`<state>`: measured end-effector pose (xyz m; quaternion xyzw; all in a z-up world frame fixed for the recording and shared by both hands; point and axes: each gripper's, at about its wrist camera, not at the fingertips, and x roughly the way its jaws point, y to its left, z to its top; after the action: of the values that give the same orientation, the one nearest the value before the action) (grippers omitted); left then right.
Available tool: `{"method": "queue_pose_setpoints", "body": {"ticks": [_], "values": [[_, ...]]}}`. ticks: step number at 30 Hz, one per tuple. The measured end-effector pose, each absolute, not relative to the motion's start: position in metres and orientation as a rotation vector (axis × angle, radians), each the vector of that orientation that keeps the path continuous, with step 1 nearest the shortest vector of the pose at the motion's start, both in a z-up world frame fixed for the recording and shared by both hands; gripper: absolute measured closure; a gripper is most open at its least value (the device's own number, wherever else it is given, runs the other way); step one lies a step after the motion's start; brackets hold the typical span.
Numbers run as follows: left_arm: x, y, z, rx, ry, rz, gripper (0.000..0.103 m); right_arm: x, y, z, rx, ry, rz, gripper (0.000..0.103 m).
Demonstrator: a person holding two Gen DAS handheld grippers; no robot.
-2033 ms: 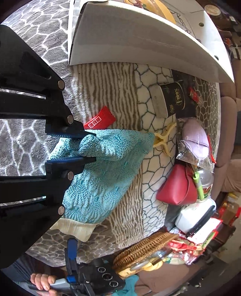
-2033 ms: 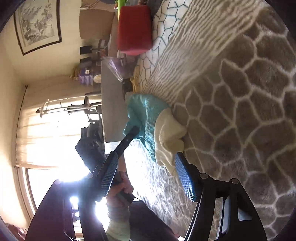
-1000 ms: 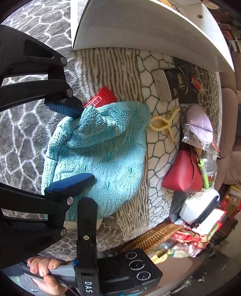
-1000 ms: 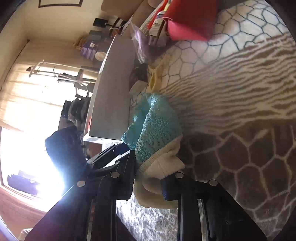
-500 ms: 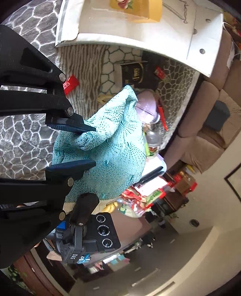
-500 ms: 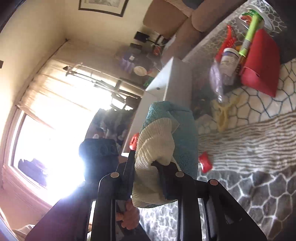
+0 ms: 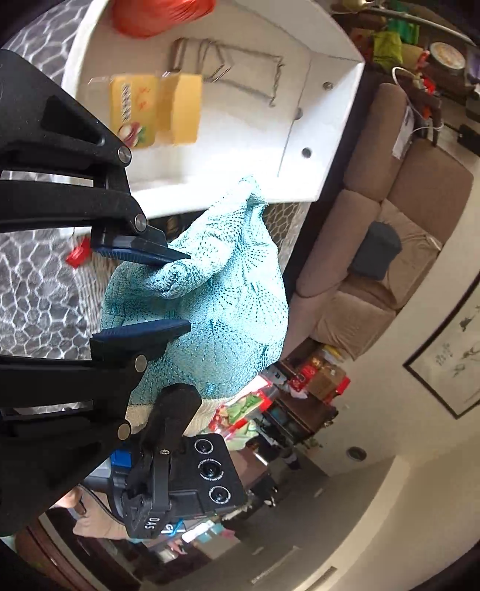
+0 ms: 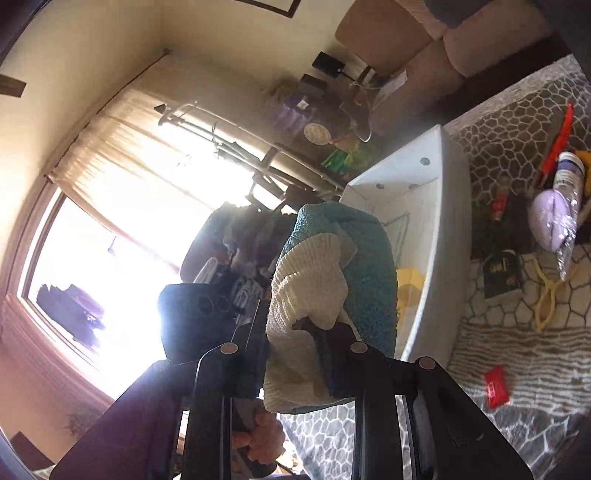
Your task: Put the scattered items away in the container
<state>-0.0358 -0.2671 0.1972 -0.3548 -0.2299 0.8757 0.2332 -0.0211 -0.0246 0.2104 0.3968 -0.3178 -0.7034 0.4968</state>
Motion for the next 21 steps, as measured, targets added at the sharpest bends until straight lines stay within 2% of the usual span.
{"method": "queue_pose_setpoints", "body": {"ticks": [3,7,16,18,21], "values": [[-0.064,-0.296,0.212,-1.034,-0.579,2.477,0.078,-0.047,-0.07,0.223,0.984,-0.723,-1.702,0.078],[-0.103,-0.331,0.207,-1.098,-0.624,2.51,0.078,-0.081,-0.121,0.224,0.998,-0.672,-1.73,0.078],[-0.191,-0.365,0.132,-1.322,-0.602,2.557,0.074,-0.159,-0.177,0.163,1.133,-0.625,-1.86,0.078],[-0.209,-0.359,0.109,-1.429,-0.523,2.565,0.071,-0.174,-0.183,0.146,1.202,-0.528,-1.935,0.078],[-0.223,-0.352,0.082,-1.582,-0.36,2.617,0.071,-0.194,-0.197,0.128,1.348,-0.181,-2.119,0.078]]}}
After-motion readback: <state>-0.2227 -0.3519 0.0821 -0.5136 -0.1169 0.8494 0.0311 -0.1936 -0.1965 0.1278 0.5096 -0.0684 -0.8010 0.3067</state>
